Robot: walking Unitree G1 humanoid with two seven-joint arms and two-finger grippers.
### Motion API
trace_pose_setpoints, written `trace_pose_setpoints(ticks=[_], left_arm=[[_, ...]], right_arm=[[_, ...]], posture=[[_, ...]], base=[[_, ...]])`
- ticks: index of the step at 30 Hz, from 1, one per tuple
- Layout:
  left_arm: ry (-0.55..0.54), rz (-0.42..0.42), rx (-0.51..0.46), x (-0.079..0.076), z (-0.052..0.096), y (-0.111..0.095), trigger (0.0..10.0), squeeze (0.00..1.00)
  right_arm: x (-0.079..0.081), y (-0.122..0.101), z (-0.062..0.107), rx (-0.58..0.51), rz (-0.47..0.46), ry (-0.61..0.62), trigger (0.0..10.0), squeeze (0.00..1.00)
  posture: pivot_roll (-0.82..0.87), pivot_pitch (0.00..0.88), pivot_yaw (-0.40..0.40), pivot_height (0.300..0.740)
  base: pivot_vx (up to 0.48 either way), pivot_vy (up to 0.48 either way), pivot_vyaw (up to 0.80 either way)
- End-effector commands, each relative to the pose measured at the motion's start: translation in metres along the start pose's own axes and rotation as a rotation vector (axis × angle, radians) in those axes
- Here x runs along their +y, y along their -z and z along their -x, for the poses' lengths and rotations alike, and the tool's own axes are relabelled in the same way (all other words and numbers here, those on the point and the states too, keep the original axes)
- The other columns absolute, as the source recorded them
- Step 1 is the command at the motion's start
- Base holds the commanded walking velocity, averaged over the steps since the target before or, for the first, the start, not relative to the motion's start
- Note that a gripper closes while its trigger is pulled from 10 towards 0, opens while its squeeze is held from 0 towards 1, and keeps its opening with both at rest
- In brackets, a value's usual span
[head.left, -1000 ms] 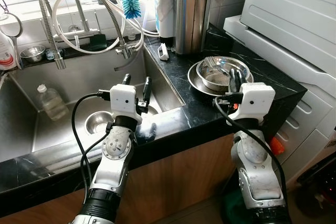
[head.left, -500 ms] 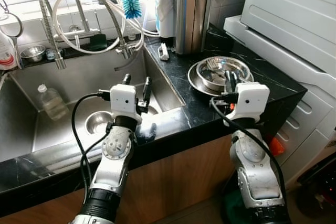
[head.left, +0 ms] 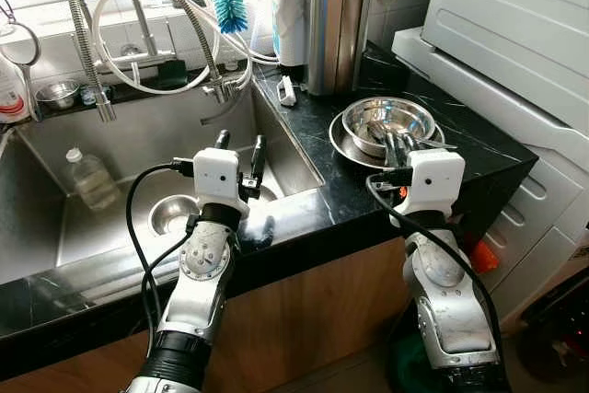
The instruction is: Kitchen organization
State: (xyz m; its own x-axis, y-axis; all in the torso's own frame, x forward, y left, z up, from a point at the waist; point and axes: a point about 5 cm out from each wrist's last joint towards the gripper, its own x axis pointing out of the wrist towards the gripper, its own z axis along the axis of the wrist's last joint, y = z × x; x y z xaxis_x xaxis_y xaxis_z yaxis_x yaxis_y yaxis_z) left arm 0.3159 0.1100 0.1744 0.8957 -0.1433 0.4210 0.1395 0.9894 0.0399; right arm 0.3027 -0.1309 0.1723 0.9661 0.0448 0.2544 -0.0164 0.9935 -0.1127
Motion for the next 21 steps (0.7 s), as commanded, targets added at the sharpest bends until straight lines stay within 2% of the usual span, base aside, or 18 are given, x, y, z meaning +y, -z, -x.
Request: trace_pose_setpoints(ticks=[1,7,8,9,21], left_arm=[[0.003,0.000,0.004,-0.0002,-0.0006,0.0011,10.0,0.00],[0.002,-0.001,0.001,0.0001,-0.0009,0.0007,10.0,0.00],[0.001,-0.001,0.000,0.0003,-0.0009,0.0006,10.0,0.00],[0.001,-0.002,0.000,0.0004,-0.0009,0.0005,10.0,0.00],[0.003,0.002,0.004,0.0006,-0.0005,0.0012,10.0,0.00]], right_arm=[[0.0007,-0.0028,0.0002,-0.004,-0.005,-0.002,10.0,1.00],[0.0010,-0.0063,-0.0008,-0.023,-0.004,0.001,10.0,0.99],[0.0008,-0.0063,-0.0012,-0.023,-0.001,0.003,10.0,0.71],[0.0007,-0.0064,-0.0014,-0.023,0.003,0.005,10.0,0.00],[-0.0035,-0.0051,0.0022,-0.013,0.029,0.037,10.0,0.00]], posture=[[-0.17,0.000,0.043,0.740],[-0.17,0.000,0.041,0.740],[-0.17,0.000,0.041,0.740],[-0.17,0.000,0.041,0.740],[-0.17,0.000,0.043,0.740]], base=[[0.000,0.000,0.00],[0.000,0.000,0.00],[0.000,0.000,0.00],[0.000,0.000,0.00],[0.000,0.000,0.00]])
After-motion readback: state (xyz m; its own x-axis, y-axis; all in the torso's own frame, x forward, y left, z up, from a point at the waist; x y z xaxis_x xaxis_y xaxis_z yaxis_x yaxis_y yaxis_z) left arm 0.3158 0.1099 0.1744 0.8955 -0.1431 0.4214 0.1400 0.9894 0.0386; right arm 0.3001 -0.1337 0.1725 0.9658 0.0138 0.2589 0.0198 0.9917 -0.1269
